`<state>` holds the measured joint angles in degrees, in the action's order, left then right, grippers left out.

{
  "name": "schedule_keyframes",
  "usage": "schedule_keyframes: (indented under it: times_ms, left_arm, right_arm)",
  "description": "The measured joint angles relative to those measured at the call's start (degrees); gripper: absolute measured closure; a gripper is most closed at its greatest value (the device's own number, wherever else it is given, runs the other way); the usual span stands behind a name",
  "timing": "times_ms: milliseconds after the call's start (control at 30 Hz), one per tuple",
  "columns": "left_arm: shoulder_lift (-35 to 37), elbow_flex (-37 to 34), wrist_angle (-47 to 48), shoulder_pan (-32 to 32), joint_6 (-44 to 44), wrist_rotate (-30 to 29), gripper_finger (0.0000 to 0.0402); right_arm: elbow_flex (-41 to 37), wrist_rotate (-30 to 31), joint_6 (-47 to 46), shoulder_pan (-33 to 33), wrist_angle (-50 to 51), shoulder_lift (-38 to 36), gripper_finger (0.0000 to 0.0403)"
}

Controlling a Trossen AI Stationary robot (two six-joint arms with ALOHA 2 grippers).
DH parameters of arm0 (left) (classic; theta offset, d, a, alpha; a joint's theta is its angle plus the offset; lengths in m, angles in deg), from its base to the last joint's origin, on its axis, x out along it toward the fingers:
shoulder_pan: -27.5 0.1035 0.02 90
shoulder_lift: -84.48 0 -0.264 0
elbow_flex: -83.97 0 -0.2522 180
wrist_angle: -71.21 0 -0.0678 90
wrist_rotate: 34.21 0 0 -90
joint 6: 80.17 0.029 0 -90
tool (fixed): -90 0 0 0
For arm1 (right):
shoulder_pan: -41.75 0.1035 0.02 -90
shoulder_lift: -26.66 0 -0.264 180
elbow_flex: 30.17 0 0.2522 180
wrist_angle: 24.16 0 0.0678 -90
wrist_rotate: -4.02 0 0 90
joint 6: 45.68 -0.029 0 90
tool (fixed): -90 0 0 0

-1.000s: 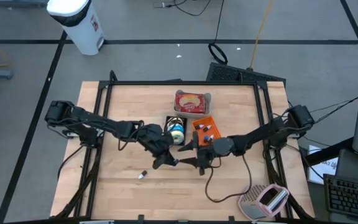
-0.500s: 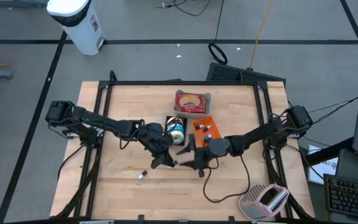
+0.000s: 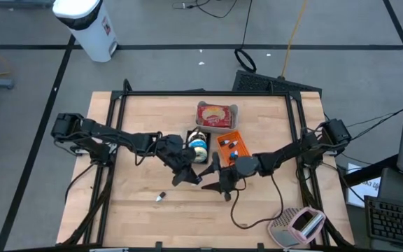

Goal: Pick & Place Food Item
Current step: Put the dark blue food coloring into the orange bin

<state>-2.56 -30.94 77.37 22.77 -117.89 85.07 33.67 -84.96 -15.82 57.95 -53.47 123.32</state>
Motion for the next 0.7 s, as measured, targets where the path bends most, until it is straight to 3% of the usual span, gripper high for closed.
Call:
schedule_keyframes:
  times_ms: [400, 700]
  left_arm:
    - [0.0, 0.0, -2.9, 0.0, -4.9, -1.2, 0.0341]
    - [0.0, 0.0, -3.0, 0.1, -8.1, -1.8, 0.0341]
  right_arm:
    - [0.0, 0.2, 4.1, -0.9, -2.0, 0.9, 0.0201]
    - [0.0, 0.5, 5.1, -0.4, -1.9, 0.9, 0.0273]
